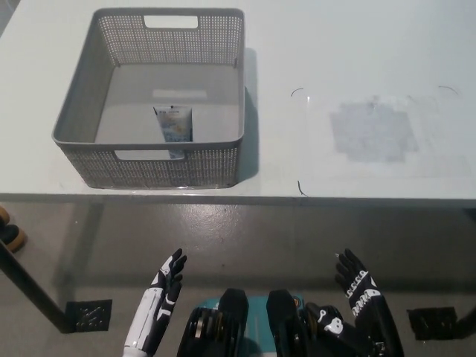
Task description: Use the right hand to pick up a shampoo and place it into a container on the left side
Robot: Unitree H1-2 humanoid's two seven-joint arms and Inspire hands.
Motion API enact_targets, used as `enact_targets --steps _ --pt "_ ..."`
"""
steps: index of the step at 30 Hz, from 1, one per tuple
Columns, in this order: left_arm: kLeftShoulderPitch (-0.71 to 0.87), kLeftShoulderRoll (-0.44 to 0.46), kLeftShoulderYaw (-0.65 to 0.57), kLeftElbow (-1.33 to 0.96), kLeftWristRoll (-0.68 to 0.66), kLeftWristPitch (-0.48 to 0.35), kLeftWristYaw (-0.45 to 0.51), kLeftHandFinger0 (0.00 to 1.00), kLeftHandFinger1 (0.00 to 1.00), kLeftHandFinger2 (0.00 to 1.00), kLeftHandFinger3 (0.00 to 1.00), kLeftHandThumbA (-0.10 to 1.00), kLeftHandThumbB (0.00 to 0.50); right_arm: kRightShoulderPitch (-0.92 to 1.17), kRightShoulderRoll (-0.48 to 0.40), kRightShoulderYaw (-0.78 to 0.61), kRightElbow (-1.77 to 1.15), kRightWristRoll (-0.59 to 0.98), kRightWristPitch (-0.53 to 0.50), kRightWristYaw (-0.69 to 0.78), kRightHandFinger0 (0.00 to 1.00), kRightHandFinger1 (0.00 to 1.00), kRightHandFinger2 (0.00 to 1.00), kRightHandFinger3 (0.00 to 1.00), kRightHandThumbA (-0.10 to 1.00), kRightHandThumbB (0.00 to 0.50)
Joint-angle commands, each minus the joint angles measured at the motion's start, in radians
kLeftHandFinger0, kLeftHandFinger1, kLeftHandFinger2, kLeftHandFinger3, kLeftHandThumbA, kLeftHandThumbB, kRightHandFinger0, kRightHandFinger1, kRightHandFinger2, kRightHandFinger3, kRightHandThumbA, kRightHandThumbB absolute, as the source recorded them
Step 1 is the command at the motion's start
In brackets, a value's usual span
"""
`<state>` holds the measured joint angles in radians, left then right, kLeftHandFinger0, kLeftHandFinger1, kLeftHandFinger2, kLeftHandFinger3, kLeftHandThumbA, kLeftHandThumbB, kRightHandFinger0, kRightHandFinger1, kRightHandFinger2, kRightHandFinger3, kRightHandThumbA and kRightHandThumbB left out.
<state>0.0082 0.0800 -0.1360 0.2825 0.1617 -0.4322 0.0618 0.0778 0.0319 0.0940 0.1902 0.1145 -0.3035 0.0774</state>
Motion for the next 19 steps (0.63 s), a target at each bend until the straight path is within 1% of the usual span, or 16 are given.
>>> enact_targets --steps 1,4,7,11,15,19 --pt "0.015 -0.002 -0.009 -0.014 0.01 -0.038 0.012 1.0 1.0 1.0 1.0 1.0 0.249 0.006 -0.002 0.01 -0.026 -0.013 -0.044 0.023 1.0 1.0 1.0 1.0 0.92 0.197" --pt "0.019 -0.006 -0.013 -0.012 0.01 -0.038 0.011 1.0 1.0 1.0 1.0 1.0 0.25 0.014 -0.003 0.007 -0.03 -0.016 -0.046 0.02 1.0 1.0 1.0 1.0 0.9 0.19" --pt "0.018 -0.004 -0.018 -0.014 0.017 -0.038 0.019 1.0 1.0 1.0 1.0 1.0 0.23 0.014 -0.004 0.007 -0.024 -0.03 -0.058 0.016 1.0 1.0 1.0 1.0 0.89 0.19" --pt "0.029 -0.008 -0.017 -0.014 0.002 -0.038 0.011 1.0 1.0 1.0 1.0 1.0 0.244 0.026 0.001 0.008 -0.024 -0.04 -0.066 0.011 1.0 1.0 1.0 1.0 0.89 0.176" --pt "0.031 -0.007 -0.017 -0.013 -0.001 -0.038 0.009 1.0 1.0 1.0 1.0 1.0 0.222 0.025 0.003 0.01 -0.03 -0.043 -0.052 0.012 1.0 1.0 1.0 1.0 0.88 0.177" --pt "0.029 -0.008 -0.015 -0.014 0.006 -0.038 0.009 1.0 1.0 1.0 1.0 1.0 0.215 0.027 0.005 0.011 -0.028 -0.043 -0.056 0.012 1.0 1.0 1.0 1.0 0.85 0.172"
